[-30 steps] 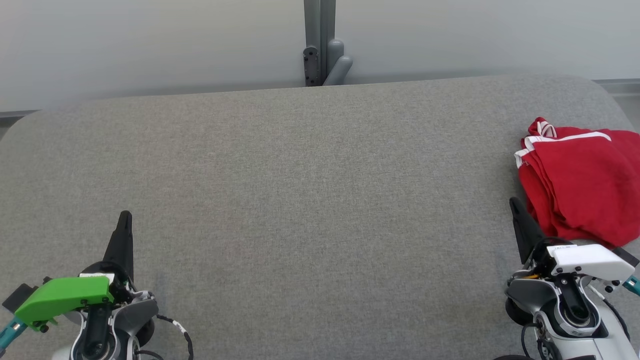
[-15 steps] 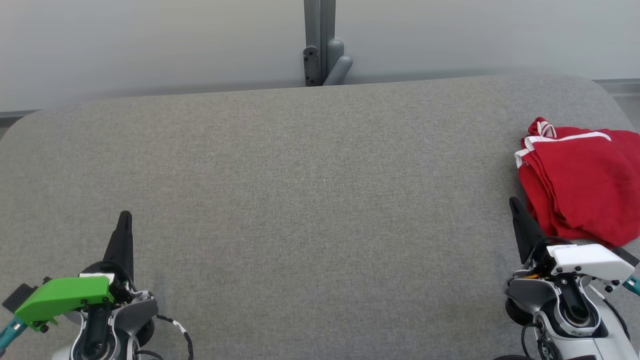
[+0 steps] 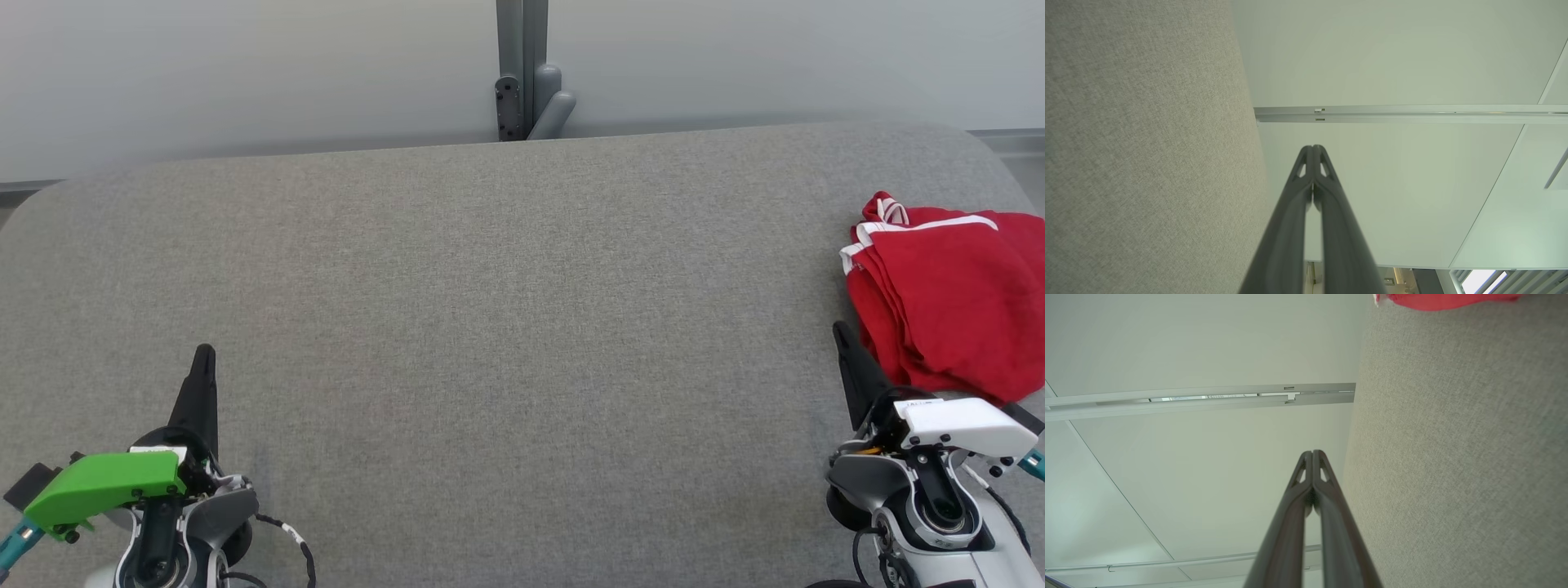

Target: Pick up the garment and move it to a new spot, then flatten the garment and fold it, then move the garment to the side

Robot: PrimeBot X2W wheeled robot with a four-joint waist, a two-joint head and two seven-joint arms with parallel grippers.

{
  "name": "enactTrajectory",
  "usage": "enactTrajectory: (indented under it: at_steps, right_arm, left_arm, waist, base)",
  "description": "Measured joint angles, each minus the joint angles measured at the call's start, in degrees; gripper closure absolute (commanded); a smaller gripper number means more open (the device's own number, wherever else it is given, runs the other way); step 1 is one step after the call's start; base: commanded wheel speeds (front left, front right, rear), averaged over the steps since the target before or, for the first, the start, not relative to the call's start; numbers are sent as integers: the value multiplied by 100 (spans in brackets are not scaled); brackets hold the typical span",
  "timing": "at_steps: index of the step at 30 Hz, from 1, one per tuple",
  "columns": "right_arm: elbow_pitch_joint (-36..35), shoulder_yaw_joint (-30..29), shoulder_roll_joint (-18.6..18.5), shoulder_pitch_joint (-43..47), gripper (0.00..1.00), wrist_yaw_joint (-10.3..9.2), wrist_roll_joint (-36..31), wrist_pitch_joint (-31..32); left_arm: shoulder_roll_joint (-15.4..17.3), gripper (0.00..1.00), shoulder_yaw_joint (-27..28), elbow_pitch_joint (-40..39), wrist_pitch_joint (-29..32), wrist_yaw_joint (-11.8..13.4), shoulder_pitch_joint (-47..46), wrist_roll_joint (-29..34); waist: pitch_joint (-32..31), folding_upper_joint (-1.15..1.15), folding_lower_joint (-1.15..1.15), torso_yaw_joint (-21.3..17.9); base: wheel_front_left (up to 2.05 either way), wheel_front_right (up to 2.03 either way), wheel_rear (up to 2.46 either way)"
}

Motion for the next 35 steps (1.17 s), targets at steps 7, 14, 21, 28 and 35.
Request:
enactTrajectory:
  at_steps: [7, 14, 21, 28, 35]
  right_arm:
    - [-3, 32, -19, 1, 100, 0, 34, -31]
    - [-7, 73, -41, 1, 100, 0, 53, -48]
    - [-12, 111, -59, 1, 100, 0, 92, -82]
    - [-15, 141, -78, 1, 100, 0, 127, -99]
    - [-20, 177, -107, 1, 100, 0, 160, -133]
  left_arm:
    - [0, 100, 0, 0, 0, 0, 0, 0]
    - [0, 100, 0, 0, 0, 0, 0, 0]
    - [0, 100, 0, 0, 0, 0, 0, 0]
    - [0, 100, 0, 0, 0, 0, 0, 0]
    - [0, 100, 0, 0, 0, 0, 0, 0]
  waist:
    - [0, 0, 0, 0]
    - [0, 0, 0, 0]
    - [0, 0, 0, 0]
    - [0, 0, 0, 0]
    - [1, 0, 0, 0]
  base:
    - [0, 0, 0]
    - [0, 0, 0]
    - [0, 0, 0]
    - [0, 0, 0]
    - [0, 0, 0]
